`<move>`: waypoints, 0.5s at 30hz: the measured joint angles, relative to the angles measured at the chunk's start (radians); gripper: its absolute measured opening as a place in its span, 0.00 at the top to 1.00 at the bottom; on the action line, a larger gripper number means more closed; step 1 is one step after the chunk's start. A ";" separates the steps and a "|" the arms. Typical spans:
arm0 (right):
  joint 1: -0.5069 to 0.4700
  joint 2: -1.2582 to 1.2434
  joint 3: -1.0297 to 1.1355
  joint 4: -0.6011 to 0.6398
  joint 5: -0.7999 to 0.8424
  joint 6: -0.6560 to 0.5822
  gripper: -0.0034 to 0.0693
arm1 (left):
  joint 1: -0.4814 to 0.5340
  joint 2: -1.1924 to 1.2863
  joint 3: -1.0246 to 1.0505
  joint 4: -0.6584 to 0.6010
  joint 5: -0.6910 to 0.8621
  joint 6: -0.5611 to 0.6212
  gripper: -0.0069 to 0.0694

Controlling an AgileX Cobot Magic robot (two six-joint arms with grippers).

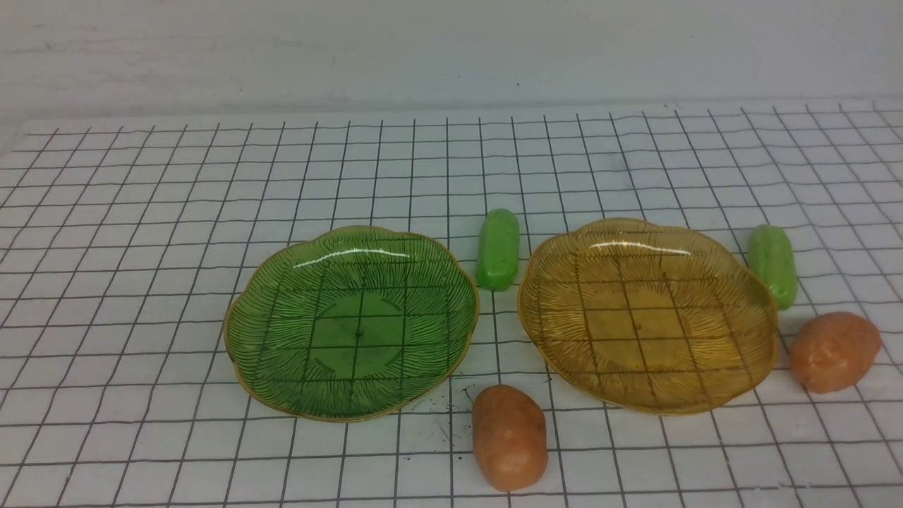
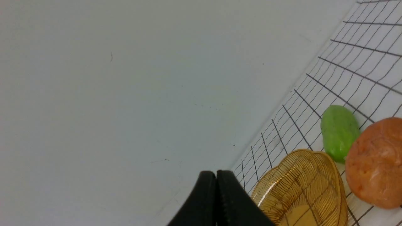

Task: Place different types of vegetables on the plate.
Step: 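Pick up the potato in front of the plates and place it on the yellow plate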

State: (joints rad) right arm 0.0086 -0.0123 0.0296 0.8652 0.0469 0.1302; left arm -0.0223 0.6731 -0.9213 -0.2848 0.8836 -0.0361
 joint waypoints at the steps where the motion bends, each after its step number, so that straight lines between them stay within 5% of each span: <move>1: 0.000 0.000 0.000 0.004 -0.006 -0.012 0.97 | -0.001 0.053 -0.018 0.000 0.060 0.036 0.92; 6: 0.003 0.000 0.000 0.027 0.011 -0.026 0.97 | -0.001 0.293 -0.037 -0.002 0.225 0.109 0.92; 11: 0.028 0.000 -0.058 -0.041 0.294 -0.120 0.97 | -0.072 0.458 -0.071 0.016 0.240 0.114 0.92; 15: 0.030 0.104 -0.234 -0.111 0.540 -0.205 0.97 | -0.350 0.574 -0.172 0.076 0.212 0.016 0.92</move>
State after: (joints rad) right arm 0.0390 0.0920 -0.2042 0.7543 0.5873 -0.0745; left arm -0.3722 1.2470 -1.0929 -0.2084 1.0960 -0.0201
